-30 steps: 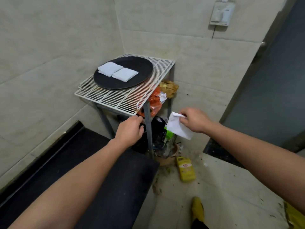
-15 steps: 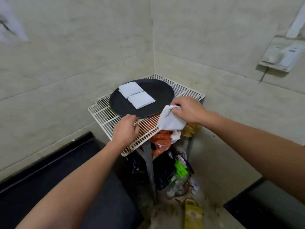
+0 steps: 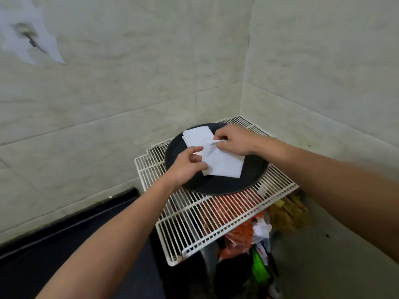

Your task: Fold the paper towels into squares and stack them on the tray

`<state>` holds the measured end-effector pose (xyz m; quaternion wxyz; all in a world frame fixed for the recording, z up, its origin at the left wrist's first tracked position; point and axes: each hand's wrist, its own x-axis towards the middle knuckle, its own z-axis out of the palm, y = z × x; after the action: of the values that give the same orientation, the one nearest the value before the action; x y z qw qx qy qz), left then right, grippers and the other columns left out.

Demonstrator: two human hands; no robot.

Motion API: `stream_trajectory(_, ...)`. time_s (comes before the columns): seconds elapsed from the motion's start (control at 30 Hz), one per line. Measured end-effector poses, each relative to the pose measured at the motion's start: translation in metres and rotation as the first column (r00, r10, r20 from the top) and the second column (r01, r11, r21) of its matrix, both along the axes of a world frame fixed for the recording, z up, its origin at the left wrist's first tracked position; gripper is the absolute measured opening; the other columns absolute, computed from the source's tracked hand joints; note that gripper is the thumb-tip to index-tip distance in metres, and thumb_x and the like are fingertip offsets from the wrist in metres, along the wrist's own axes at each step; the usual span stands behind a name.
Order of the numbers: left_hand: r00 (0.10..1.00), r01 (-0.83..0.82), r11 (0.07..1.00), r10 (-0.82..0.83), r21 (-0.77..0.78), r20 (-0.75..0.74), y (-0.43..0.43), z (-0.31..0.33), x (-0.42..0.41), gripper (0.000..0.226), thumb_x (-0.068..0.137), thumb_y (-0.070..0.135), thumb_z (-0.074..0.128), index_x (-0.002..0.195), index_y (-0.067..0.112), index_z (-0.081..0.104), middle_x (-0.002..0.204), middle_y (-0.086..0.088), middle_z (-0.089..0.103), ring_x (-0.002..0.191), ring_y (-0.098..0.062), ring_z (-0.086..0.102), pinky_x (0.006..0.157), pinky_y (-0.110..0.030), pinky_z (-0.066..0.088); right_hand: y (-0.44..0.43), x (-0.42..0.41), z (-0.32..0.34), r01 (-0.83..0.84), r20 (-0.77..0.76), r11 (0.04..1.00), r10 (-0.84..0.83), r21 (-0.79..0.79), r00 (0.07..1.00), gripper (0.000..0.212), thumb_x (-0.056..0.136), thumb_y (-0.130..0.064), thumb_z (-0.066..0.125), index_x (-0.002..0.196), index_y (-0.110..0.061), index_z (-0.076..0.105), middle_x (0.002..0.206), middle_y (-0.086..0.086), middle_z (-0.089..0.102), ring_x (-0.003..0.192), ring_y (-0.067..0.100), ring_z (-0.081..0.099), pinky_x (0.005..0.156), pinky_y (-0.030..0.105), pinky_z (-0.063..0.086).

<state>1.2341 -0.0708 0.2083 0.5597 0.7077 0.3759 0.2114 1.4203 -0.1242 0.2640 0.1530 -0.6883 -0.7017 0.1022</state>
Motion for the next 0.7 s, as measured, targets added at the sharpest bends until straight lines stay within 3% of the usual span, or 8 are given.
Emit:
stream_trajectory(0.1, 0.996, -0.089, 0.995, 0.091, 0.055, -0.023, 0.018, -0.012, 0.014, 0.023, 0.081, 0.005, 0.071, 0.103, 0.009, 0.063, 0.082, -0.017, 0.066, 0.075, -0.025, 0.063, 0.084, -0.048, 0.053, 0.032, 0.013, -0.005, 0.007, -0.070, 0.999, -0.010, -0.045, 0.997, 0.013, 0.086, -0.017, 0.056, 0.078, -0.027, 0.056, 0.071, -0.013, 0.051, 0.073, 0.015, 0.049, 0.065, 0.030, 0.036)
stream_trajectory(0.17, 0.983, -0.181, 0.982, 0.182, 0.052, -0.013, 0.025, -0.023, 0.020, 0.018, 0.081, 0.004, 0.071, 0.098, 0.003, 0.064, 0.071, -0.013, 0.064, 0.065, -0.024, 0.061, 0.077, -0.050, 0.055, 0.048, 0.023, -0.013, 0.027, -0.139, 0.997, -0.037, -0.076, 0.990, 0.012, 0.085, -0.016, 0.060, 0.087, -0.028, 0.060, 0.075, -0.011, 0.055, 0.073, 0.013, 0.052, 0.066, 0.028, 0.041)
stream_trajectory(0.37, 0.972, -0.235, 0.972, 0.235, -0.018, -0.015, 0.025, -0.037, 0.029, 0.027, 0.084, 0.008, 0.071, 0.103, 0.011, 0.052, 0.067, -0.013, 0.067, 0.053, -0.023, 0.064, 0.064, -0.040, 0.060, 0.086, 0.041, -0.036, 0.090, -0.369, 0.988, -0.131, -0.126, 0.920, 0.016, 0.082, -0.017, 0.075, 0.096, -0.019, 0.067, 0.071, -0.005, 0.058, 0.065, 0.010, 0.055, 0.064, 0.024, 0.044)
stream_trajectory(0.5, 0.966, -0.256, 0.966, 0.257, 0.021, -0.030, 0.026, -0.043, 0.034, 0.028, 0.084, 0.006, 0.070, 0.100, 0.009, 0.048, 0.066, -0.014, 0.067, 0.053, -0.026, 0.065, 0.057, -0.035, 0.057, 0.102, 0.037, -0.054, 0.085, -0.337, 0.986, -0.130, -0.145, 0.933, 0.014, 0.080, -0.015, 0.075, 0.093, -0.016, 0.070, 0.071, -0.005, 0.057, 0.066, 0.010, 0.055, 0.064, 0.023, 0.043)
stream_trajectory(0.7, 0.957, -0.279, 0.958, 0.283, 0.061, -0.060, 0.030, -0.047, 0.038, 0.025, 0.083, 0.006, 0.071, 0.097, 0.007, 0.050, 0.069, -0.019, 0.067, 0.048, -0.020, 0.062, 0.047, -0.026, 0.051, 0.117, 0.038, -0.070, 0.054, -0.261, 0.986, -0.094, -0.159, 0.961, 0.011, 0.078, -0.022, 0.078, 0.081, -0.027, 0.068, 0.079, -0.007, 0.064, 0.076, 0.010, 0.061, 0.075, 0.032, 0.051)
